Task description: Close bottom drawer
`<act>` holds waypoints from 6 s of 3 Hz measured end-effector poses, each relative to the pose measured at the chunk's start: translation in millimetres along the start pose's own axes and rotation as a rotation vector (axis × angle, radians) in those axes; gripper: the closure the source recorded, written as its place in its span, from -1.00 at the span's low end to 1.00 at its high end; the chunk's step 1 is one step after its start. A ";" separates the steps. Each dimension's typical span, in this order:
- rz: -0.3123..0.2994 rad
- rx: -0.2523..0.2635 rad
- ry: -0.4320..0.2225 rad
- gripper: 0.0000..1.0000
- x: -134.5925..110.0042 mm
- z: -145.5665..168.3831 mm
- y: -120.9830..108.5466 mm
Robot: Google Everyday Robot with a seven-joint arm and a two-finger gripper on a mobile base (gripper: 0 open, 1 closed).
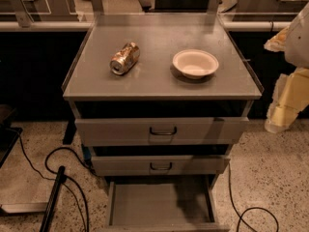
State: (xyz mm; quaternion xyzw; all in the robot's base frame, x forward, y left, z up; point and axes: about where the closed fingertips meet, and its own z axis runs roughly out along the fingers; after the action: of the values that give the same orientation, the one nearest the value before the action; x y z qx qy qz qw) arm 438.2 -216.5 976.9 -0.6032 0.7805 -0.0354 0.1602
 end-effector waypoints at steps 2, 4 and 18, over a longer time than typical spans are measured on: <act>0.000 0.000 0.000 -0.65 0.0 0.0 0.0; 0.000 0.000 0.000 0.28 0.0 0.0 0.0; 0.532 -0.575 0.218 1.00 110.4 392.6 260.5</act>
Offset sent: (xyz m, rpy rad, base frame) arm 0.0000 0.0000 0.0000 0.0000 0.0000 0.0000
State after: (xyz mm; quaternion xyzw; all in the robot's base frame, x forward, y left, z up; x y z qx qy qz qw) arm 286.4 -197.1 517.8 -0.3930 0.8999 0.1633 -0.0949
